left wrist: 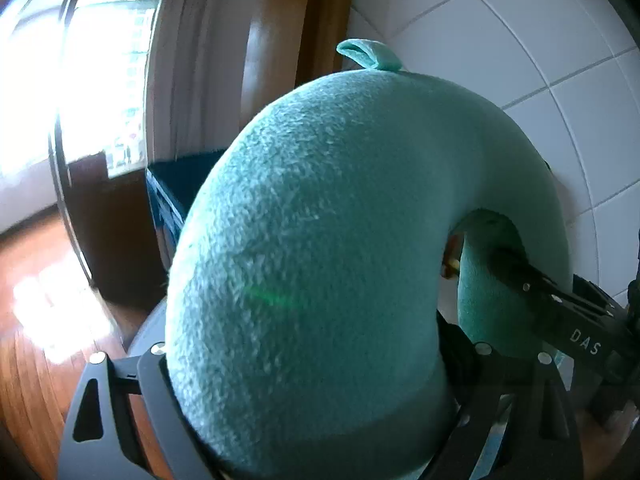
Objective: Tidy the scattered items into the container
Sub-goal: 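Lift the teal neck pillow with both grippers and carry it toward the blue crate, then lower the neck pillow into the blue crate and open both grippers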
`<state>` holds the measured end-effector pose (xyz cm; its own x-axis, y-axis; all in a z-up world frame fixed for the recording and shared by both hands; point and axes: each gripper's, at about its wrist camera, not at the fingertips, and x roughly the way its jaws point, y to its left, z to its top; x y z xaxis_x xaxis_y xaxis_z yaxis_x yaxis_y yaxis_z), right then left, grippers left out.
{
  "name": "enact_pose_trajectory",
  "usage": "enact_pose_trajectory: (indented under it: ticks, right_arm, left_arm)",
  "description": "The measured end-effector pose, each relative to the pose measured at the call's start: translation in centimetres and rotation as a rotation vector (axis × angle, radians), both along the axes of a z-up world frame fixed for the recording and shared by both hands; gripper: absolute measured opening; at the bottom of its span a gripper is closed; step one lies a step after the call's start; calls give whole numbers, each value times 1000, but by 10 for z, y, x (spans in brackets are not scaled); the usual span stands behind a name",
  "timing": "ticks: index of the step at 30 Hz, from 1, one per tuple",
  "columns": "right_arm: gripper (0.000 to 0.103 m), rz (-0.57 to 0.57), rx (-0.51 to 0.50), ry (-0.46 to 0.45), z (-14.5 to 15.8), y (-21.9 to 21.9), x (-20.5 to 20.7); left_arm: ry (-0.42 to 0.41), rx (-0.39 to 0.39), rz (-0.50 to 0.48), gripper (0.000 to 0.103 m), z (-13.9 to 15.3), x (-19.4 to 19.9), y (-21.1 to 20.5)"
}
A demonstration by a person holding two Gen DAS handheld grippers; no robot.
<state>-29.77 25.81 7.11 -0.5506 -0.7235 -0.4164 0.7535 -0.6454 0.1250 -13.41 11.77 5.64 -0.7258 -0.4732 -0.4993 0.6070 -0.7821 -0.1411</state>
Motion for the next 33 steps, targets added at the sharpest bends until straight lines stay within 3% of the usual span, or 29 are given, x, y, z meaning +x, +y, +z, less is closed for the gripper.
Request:
enact_pose_trajectory:
  ticks: [17, 21, 27, 33]
  right_arm:
    - [96, -10, -25, 55, 44, -234, -63]
    - [96, -61, -33, 40, 41, -284, -77]
    - [96, -200, 7, -39, 24, -353, -121]
    - [96, -347, 68, -96, 8, -375, -157]
  left_arm:
    - [57, -2, -9, 91, 39, -76, -229]
    - [47, -8, -82, 91, 39, -107, -299]
    - [-18, 51, -213, 91, 28, -170, -387]
    - [-76, 94, -366, 91, 7, -242, -418]
